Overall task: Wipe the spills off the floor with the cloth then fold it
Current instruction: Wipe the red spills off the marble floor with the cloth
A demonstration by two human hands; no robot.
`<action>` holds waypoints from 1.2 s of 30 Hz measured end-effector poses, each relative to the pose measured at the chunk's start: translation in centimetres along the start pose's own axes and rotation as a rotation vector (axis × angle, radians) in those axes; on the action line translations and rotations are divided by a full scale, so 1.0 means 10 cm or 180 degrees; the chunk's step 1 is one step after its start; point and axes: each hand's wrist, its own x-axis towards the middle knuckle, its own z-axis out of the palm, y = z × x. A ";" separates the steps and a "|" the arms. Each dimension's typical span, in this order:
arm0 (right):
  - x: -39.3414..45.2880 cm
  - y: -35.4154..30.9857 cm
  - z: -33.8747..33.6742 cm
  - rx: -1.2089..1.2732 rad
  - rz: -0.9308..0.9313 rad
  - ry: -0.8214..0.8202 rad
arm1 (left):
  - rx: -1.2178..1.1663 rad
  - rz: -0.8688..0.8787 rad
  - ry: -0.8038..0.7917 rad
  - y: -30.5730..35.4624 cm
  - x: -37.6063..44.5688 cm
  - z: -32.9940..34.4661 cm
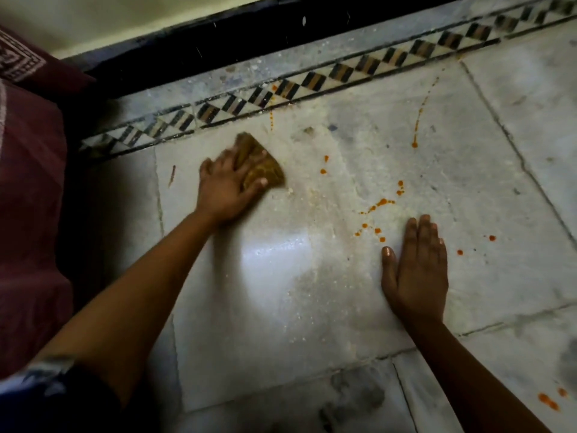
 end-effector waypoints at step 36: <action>0.07 -0.06 -0.11 0.0049 0.0183 -0.0332 | -0.0168 -0.0479 0.0085 0.15 1.31 -0.17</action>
